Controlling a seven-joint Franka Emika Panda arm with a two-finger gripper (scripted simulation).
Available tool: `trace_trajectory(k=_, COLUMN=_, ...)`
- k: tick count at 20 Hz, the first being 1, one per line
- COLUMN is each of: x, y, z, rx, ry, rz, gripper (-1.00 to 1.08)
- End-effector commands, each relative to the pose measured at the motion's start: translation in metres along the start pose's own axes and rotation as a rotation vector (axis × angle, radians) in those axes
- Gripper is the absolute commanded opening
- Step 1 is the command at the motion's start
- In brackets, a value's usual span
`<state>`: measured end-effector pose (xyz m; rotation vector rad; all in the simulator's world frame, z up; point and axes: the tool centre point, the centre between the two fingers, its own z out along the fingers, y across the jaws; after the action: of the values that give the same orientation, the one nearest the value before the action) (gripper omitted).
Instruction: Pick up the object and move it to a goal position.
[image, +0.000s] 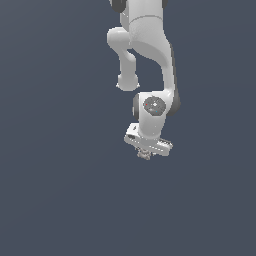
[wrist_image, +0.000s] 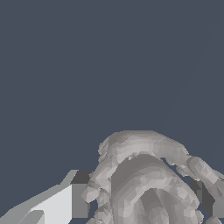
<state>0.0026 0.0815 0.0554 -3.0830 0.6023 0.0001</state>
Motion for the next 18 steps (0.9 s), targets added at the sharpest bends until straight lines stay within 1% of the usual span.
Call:
trace_trajectory(k=1, x=-0.002, y=0.001, z=-0.008, rx=0.001, ry=0.001, rz=0.0, gripper=-1.0)
trace_trajectory(k=9, x=-0.014, y=0.011, z=-0.052, rx=0.001, ry=0.001, rz=0.0, gripper=-1.0)
trace_trajectory(k=18, x=-0.036, y=0.028, z=-0.136, rx=0.001, ry=0.001, rz=0.0, gripper=-1.0)
